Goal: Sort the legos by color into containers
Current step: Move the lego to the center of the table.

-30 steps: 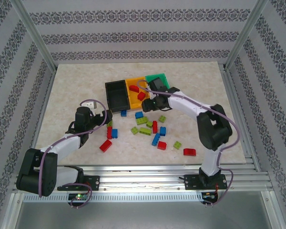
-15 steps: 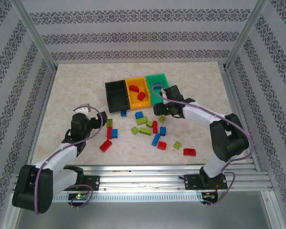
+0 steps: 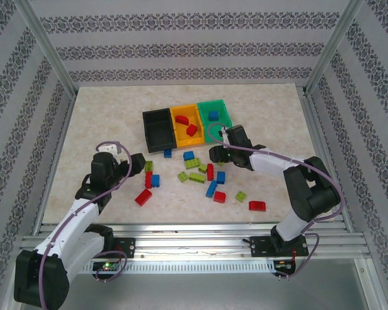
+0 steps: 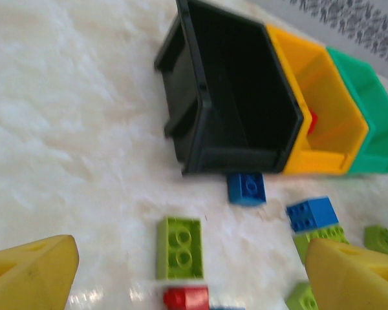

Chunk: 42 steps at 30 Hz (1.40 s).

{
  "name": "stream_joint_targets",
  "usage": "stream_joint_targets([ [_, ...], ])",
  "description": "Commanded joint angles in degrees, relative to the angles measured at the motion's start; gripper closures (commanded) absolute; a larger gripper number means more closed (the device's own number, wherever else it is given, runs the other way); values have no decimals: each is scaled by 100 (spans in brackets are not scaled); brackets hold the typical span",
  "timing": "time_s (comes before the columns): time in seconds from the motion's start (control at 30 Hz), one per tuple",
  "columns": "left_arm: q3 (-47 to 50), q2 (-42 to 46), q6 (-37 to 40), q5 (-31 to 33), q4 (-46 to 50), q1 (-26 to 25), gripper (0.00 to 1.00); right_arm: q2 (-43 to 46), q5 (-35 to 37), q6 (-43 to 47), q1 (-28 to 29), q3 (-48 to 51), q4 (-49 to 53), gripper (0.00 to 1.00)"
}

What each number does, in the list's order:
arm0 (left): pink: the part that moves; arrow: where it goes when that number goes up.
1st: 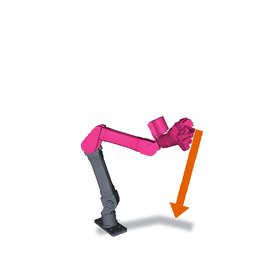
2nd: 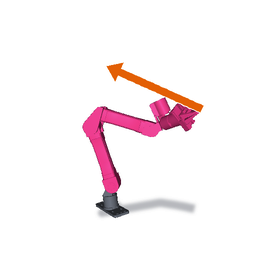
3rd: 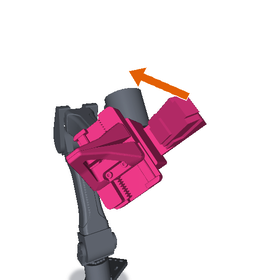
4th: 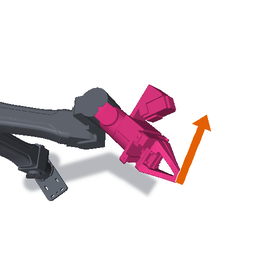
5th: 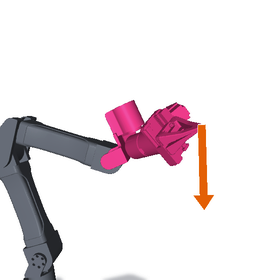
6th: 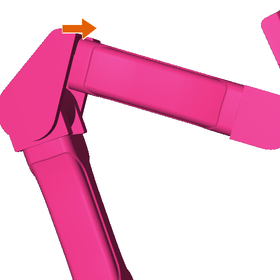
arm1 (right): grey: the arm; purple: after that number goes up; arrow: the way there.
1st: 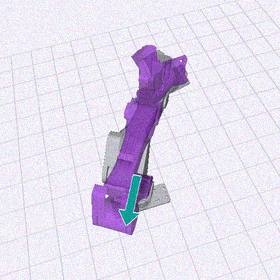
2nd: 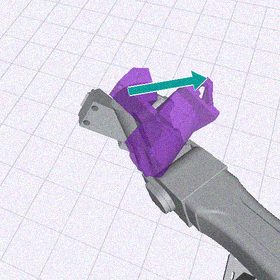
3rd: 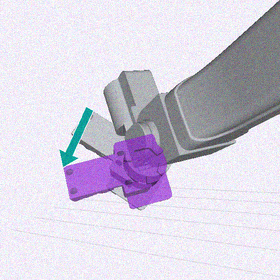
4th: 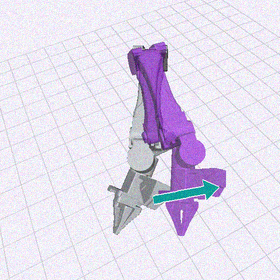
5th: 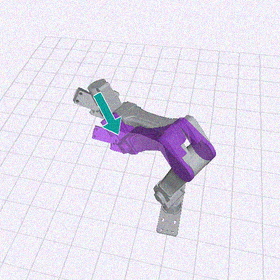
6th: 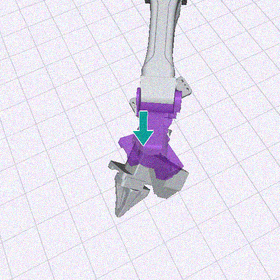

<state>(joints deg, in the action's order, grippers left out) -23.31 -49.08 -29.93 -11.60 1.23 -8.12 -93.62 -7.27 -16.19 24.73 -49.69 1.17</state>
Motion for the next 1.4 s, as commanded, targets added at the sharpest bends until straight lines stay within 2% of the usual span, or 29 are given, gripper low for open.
stream_joint_targets([
  [0.0,22,105,-786,-698,1257,65,10,63,-253,-182,12,35,-292,37],
  [0.17,-112,-35,-1159,-1246,1741,-175,15,191,-429,-399,1,247,-632,37],
  [0.3,-447,-387,-1143,-790,2522,-411,19,244,-564,-484,10,346,-815,37],
  [0.37,-618,-641,-1008,-740,2804,-426,29,239,-570,-500,6,337,-811,37],
  [0.5,-1041,-1170,-786,-393,3434,-535,32,362,-544,-534,5,472,-978,37],
  [0.67,-1353,-1603,-598,-233,3567,-839,33,445,-495,-508,-3,503,-963,37],
  [0.73,-1427,-1725,-540,-301,3543,-933,40,415,-501,-508,-3,488,-967,37],
  [1.17,-1891,-2611,-285,4,3652,-1187,39,410,-332,-330,-110,407,-757,37],
  [1.37,-2224,-3082,-200,372,3866,-1333,38,404,-349,-315,-127,399,-754,37],
])
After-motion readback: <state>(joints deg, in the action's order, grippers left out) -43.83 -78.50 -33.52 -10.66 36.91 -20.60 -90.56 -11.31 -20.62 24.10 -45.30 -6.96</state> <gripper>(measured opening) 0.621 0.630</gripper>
